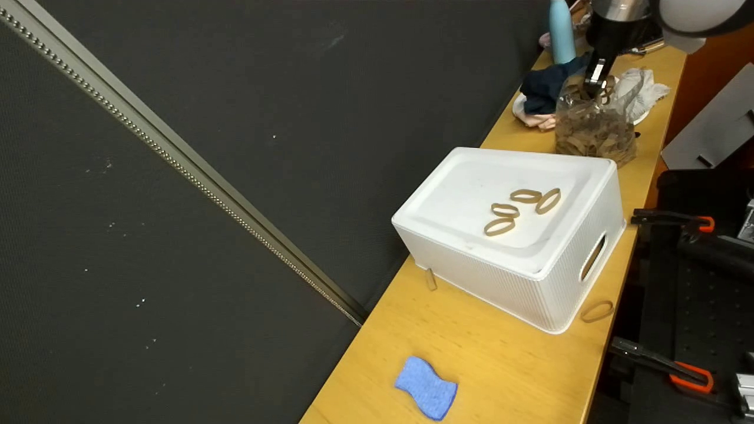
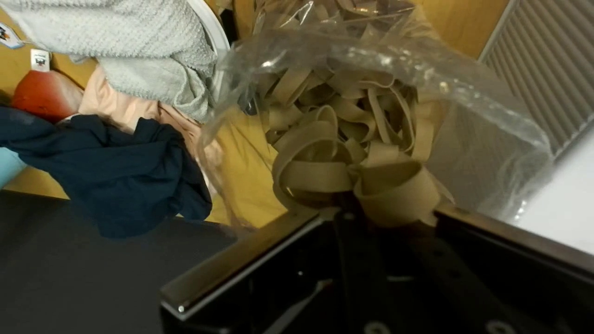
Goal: Pick up rubber bands from clear rubber band bag and put them on the upside down white basket
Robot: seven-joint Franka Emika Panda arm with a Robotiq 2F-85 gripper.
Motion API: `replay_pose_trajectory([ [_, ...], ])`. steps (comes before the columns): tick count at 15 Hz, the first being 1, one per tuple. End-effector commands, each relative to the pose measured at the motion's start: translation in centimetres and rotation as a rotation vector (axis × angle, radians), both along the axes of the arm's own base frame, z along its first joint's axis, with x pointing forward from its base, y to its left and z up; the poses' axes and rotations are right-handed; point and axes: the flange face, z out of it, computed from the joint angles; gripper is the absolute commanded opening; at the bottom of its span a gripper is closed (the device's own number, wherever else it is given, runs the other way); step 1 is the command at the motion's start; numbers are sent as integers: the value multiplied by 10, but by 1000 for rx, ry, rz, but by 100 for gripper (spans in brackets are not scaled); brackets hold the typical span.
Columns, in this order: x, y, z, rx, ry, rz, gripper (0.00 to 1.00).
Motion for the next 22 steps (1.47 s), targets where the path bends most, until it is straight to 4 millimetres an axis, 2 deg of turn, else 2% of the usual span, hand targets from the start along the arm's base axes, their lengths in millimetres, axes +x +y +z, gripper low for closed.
replay_pose_trajectory([
  [1, 0, 11, 28, 10, 18, 15, 1],
  [9, 17, 14, 76, 31, 69, 38, 1],
  [14, 39, 5, 110, 31, 103, 55, 1],
  [18, 61, -8, 134, 19, 131, 72, 1],
  [20, 79, -12, 138, 8, 138, 93, 1],
  [22, 101, -12, 134, -14, 133, 127, 1],
])
